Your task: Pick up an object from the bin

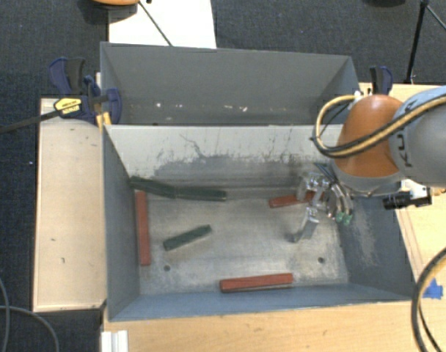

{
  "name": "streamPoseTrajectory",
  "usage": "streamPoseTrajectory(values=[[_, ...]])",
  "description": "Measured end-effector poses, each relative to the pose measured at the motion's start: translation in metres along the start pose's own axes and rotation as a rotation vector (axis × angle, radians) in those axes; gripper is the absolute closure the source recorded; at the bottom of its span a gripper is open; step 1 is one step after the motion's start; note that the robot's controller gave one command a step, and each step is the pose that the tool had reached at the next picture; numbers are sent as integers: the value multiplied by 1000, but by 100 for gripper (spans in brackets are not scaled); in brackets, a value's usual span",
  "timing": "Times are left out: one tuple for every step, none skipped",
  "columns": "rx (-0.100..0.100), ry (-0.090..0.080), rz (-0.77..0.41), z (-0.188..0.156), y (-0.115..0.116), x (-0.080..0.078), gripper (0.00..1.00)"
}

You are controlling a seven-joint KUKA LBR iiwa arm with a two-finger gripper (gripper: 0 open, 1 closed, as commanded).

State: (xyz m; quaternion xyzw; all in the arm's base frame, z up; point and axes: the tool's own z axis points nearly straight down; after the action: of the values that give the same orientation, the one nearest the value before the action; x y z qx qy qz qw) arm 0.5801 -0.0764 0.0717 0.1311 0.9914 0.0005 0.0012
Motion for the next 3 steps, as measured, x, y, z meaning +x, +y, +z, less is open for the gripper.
streamPoseTrajectory(values=[[2, -2, 23, -1, 37, 6, 0], [-2, 2, 220, 0, 64, 15, 100], [0, 1, 322, 1, 50, 12, 0]])
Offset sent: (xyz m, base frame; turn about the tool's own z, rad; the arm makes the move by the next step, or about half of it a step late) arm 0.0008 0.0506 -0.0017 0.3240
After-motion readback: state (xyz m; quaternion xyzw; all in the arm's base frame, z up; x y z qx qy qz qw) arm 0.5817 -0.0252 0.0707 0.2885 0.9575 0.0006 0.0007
